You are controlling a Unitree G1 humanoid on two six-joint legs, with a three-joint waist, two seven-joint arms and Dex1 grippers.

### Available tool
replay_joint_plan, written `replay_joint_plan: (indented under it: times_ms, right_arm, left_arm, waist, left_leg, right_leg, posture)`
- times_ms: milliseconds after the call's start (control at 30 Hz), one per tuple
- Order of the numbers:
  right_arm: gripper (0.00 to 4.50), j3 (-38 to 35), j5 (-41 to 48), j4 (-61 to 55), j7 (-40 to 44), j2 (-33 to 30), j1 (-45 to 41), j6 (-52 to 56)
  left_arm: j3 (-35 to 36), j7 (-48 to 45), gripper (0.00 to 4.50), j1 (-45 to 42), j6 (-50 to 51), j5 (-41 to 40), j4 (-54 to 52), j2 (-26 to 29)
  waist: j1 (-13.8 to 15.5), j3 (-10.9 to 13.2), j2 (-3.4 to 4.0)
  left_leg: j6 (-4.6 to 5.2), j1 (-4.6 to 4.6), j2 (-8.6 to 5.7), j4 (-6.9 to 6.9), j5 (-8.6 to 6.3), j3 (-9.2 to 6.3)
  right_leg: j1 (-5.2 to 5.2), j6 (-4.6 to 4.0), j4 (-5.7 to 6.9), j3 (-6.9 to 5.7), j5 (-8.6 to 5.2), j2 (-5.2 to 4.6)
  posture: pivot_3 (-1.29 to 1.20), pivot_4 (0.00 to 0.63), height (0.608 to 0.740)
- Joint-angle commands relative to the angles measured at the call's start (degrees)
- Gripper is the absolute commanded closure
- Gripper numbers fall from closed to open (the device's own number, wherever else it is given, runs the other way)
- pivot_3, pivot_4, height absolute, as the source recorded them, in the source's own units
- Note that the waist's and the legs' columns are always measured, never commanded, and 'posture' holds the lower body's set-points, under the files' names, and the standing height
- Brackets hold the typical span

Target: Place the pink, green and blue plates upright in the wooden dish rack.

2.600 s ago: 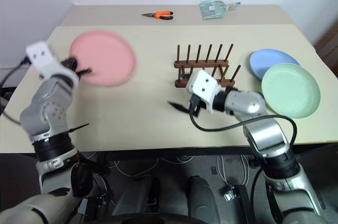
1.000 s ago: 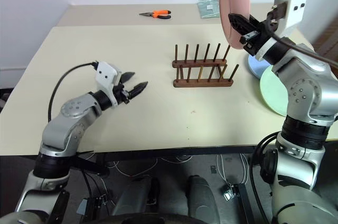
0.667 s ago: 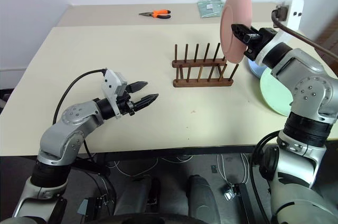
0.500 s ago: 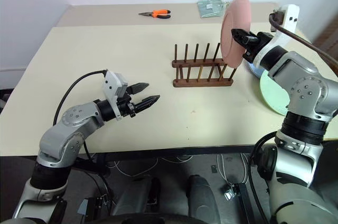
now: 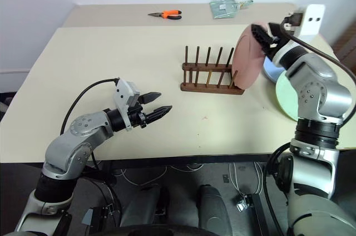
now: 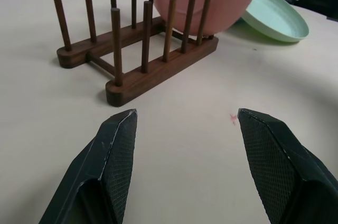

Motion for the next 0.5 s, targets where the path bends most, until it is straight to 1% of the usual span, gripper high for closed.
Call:
replay_joint_plan:
  times_ms: [33,100,167,200,267,333,367,500]
  right_arm:
    - [1.53,-8.3,1.8,-2.9,5.0,-7.7,5.5,-0.9]
    - [1.53,-9.4,1.3,-3.1,7.7,-11.0,11.0,-0.5]
    - [1.53,-9.2,-0.2,-5.7,10.9,-13.4,18.3,-1.7]
    - [1.53,-9.3,0.2,-7.5,11.4,-13.8,21.3,-0.4]
    - [1.53,-7.7,-1.9,-9.8,10.3,-14.3,26.0,0.7]
    - [1.53,-1.8,-7.7,-12.9,9.4,-14.3,31.7,-1.9]
    - [1.53,0.7,-10.2,-13.4,8.3,-13.8,33.0,-2.9]
    - [1.53,10.0,-21.1,-11.3,3.2,-13.2,33.9,-6.8]
  left_arm:
    - [0.3,0.1,1.37,-0.2,-0.9,0.1,-2.1,0.2]
    - [0.2,-0.1,1.37,-0.1,-1.2,0.2,-1.7,0.3]
    - [-0.3,-0.7,1.37,-0.2,-1.5,0.4,-1.1,0.6]
    - [-0.7,-1.1,1.37,-0.4,-1.8,0.6,-0.6,0.7]
    - [-1.3,-1.9,1.37,-0.9,-2.4,1.1,0.4,0.7]
    - [-2.1,-2.7,1.37,-2.0,-3.1,1.5,1.7,0.4]
    - [-2.4,-3.0,1.37,-2.5,-3.3,1.7,2.2,0.2]
    - [-2.8,-3.5,1.37,-3.4,-3.9,1.9,3.3,-0.1]
  waist:
    - [0.3,0.0,0.0]
    - [0.5,0.0,0.0]
    - [0.3,0.0,-0.01]
    - [0.0,0.0,0.0]
    - [-0.4,0.0,0.08]
    - [-0.6,0.0,0.15]
    - [-0.6,0.0,0.14]
    - [-0.5,0.0,0.16]
  left_leg:
    - [0.03,-0.02,-0.01,0.02,-0.02,-0.05]
    - [0.09,-0.01,-0.01,0.03,-0.05,-0.07]
    - [0.12,0.04,-0.01,0.03,-0.07,-0.04]
    - [0.13,0.08,0.01,0.03,-0.08,-0.04]
    - [0.13,0.17,0.05,0.03,-0.08,-0.02]
    - [0.13,0.27,0.08,0.02,-0.08,0.06]
    - [0.13,0.31,0.09,0.02,-0.08,0.06]
    - [0.12,0.34,0.1,0.03,-0.07,0.11]
  right_leg:
    - [0.04,0.01,-0.03,-0.01,0.0,0.01]
    - [0.12,0.0,-0.12,-0.01,-0.01,0.0]
    - [0.18,0.0,-0.21,0.01,-0.01,-0.01]
    - [0.23,0.0,-0.22,0.01,-0.01,-0.04]
    - [0.26,-0.02,-0.21,0.06,-0.02,-0.04]
    - [0.25,-0.04,-0.12,0.17,-0.03,0.0]
    - [0.25,-0.06,-0.08,0.18,-0.05,0.02]
    - [0.24,-0.16,-0.03,0.21,-0.12,0.09]
  posture:
    - [0.0,0.15,0.74]
    - [0.0,0.15,0.74]
    - [0.0,0.15,0.74]
    - [0.0,0.15,0.74]
    - [0.0,0.15,0.74]
    - [0.0,0.15,0.74]
    - [0.0,0.15,0.74]
    - [0.0,0.15,0.74]
